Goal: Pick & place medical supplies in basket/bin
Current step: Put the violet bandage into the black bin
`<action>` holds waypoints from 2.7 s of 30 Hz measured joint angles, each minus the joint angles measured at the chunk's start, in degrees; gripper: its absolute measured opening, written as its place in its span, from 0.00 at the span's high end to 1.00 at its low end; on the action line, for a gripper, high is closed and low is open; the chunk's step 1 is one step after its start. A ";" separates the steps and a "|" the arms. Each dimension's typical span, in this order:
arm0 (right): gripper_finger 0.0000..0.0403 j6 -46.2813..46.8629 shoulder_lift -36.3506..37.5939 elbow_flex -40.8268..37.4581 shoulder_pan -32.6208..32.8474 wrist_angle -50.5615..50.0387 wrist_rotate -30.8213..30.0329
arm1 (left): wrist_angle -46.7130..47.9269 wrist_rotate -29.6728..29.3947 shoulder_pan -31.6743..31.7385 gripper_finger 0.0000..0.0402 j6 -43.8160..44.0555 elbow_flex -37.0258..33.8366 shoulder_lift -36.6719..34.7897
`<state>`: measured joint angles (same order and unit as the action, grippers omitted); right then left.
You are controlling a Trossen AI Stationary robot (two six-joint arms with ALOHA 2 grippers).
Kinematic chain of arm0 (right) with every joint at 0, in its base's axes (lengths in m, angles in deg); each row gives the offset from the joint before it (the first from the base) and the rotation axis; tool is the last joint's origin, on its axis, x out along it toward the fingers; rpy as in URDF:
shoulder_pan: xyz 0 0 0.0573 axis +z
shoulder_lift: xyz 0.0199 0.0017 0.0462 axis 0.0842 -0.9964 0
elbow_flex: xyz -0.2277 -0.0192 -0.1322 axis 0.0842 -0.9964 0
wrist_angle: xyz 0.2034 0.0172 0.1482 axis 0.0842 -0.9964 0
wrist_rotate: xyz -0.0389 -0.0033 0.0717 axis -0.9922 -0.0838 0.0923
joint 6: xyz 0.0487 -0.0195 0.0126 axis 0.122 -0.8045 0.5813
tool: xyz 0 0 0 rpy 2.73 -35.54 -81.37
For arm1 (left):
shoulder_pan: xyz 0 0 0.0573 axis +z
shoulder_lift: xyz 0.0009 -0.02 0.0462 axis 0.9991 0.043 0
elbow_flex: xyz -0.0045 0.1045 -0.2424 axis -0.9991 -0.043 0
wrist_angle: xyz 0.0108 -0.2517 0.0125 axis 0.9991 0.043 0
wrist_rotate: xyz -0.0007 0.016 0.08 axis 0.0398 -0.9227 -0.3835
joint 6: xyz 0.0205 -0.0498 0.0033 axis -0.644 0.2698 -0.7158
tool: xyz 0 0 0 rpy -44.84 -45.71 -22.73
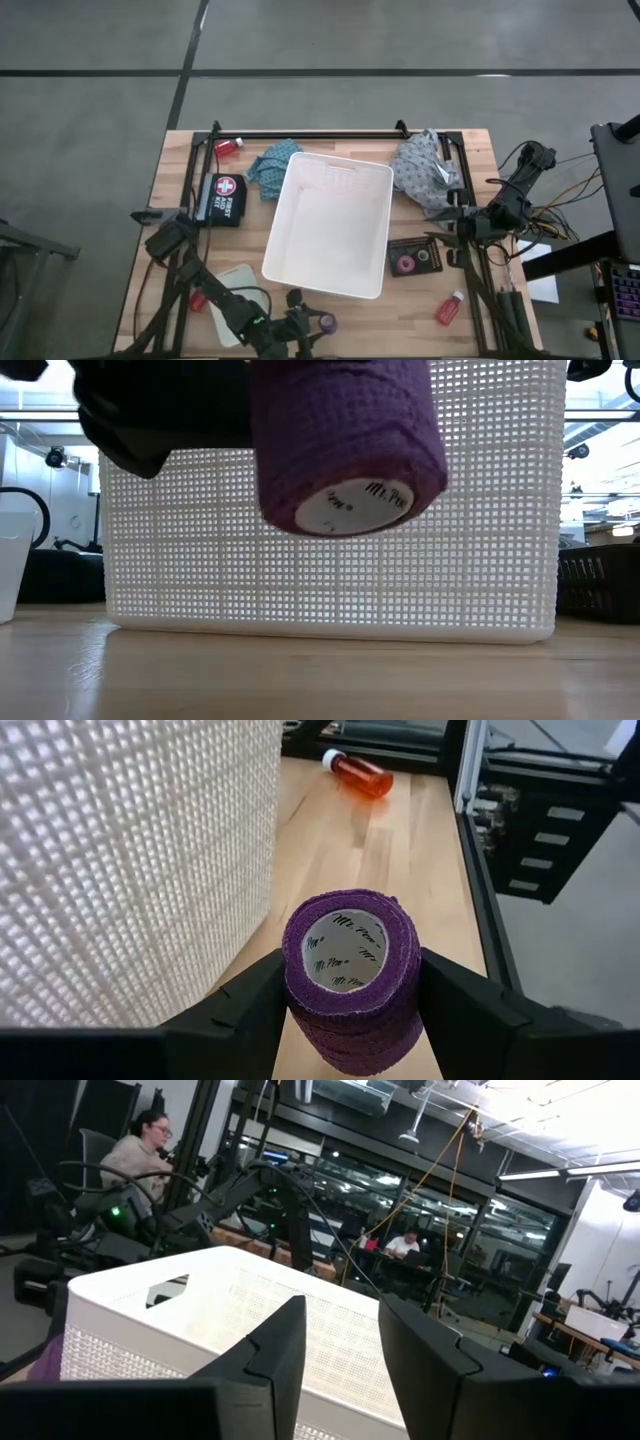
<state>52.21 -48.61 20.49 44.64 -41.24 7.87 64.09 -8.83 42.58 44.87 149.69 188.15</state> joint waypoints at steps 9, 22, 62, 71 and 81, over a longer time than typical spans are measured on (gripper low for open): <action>0.69 -0.01 0.01 0.00 0.00 0.00 0.00 | 0.48 4.11 0.00 0.48 0.16 0.00 -0.04; 0.68 -0.01 0.01 -0.02 -0.01 0.02 0.00 | 3.47 4.68 -0.22 0.48 2.16 -0.11 0.13; 0.71 -0.01 0.01 0.00 0.00 0.00 0.00 | 2.11 -0.45 -1.45 0.48 10.78 1.14 5.86; 0.68 0.01 0.01 0.00 0.00 0.00 0.00 | 2.20 0.20 -1.44 0.45 10.32 1.07 5.86; 0.69 -0.01 0.01 0.00 0.00 0.00 0.01 | 2.53 0.95 -1.46 0.36 10.34 1.07 5.86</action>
<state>52.20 -48.60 20.49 44.64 -41.24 7.88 66.61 -7.87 41.12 55.21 150.76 194.01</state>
